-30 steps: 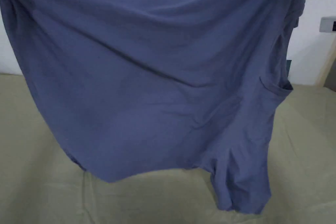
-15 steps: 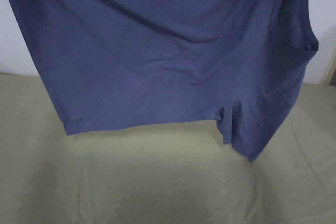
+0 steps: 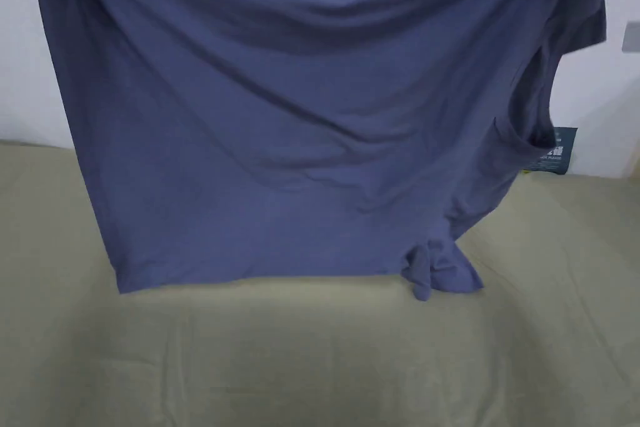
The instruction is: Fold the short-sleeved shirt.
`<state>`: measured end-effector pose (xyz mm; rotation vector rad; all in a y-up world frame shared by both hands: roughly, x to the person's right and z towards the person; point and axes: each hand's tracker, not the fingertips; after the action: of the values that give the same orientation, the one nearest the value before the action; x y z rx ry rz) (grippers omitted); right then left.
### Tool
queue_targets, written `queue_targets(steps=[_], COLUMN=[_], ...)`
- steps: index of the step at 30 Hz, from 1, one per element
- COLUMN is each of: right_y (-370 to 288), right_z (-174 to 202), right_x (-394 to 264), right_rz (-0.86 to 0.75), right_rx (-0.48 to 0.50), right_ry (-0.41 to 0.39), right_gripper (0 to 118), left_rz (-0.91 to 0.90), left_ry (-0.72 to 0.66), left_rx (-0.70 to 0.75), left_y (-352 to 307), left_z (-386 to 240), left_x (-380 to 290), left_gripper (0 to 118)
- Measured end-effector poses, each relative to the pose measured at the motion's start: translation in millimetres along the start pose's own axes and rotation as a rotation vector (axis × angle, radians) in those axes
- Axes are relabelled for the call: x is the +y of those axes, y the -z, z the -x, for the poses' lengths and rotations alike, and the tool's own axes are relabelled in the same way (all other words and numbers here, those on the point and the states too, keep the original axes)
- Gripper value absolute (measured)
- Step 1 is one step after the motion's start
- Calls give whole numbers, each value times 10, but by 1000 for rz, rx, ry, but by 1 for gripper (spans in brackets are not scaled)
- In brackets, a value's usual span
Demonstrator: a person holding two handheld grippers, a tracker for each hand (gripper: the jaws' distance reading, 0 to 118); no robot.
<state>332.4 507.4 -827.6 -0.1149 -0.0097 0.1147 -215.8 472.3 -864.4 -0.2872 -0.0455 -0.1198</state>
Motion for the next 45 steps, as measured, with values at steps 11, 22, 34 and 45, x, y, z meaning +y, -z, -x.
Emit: queue_targets(steps=[11,22,34,45], right_y=[-509,-1251,-2416,-3071], right_z=[84,185,357,369], right_x=[-496,-965,-1525,-2353], right_rz=[117,123,135,226], right_rx=[10,82,138,174], right_ry=[-63,-43,1,145], right_gripper=[4,4,4,4], left_rz=[78,113,120,198], left_ry=[-74,-146,-116,-182], left_rx=[-89,-141,-194,-210], left_y=[-319,-1023,-1865,-2344], left_z=[1,95,160,268], left_x=[-822,-1508,-1992,-2728], left_gripper=[0,0,0,0])
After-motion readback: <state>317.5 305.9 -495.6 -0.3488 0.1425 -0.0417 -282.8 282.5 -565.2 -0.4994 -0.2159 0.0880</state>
